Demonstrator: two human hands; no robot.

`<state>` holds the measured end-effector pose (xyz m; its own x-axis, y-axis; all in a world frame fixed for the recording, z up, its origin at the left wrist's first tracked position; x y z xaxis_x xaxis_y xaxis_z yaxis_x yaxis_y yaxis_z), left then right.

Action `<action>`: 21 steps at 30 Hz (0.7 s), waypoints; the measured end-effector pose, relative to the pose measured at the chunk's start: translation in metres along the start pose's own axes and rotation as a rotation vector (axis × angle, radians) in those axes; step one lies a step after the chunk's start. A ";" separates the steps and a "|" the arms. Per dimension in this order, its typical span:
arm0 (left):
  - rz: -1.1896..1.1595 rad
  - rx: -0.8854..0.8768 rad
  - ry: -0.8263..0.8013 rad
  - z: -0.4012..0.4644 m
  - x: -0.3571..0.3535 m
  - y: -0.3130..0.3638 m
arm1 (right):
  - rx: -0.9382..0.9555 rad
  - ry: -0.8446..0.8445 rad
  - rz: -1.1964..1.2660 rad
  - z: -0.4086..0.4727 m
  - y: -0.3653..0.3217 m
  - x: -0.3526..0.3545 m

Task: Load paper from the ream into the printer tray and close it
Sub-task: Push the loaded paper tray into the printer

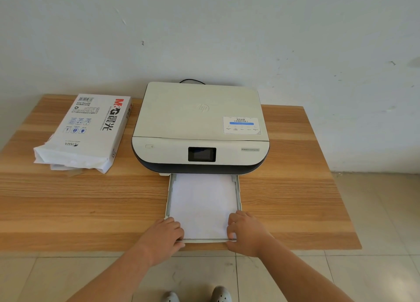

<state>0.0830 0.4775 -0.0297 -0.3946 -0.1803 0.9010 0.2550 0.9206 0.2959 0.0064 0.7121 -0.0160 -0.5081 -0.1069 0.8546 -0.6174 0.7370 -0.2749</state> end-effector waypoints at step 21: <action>0.156 0.202 -0.009 0.004 0.010 -0.015 | -0.056 0.158 -0.169 0.004 0.017 -0.011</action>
<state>0.0720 0.4635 -0.0267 -0.3726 -0.0285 0.9275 0.1319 0.9878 0.0833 -0.0003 0.7233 -0.0318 -0.2975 -0.1291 0.9460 -0.6492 0.7538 -0.1013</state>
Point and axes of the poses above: each hand's wrist, its own z-axis towards the middle knuckle, its own x-axis out of the back of the hand, y = z × x, the point moved 3 cm from there along z, towards the middle knuckle
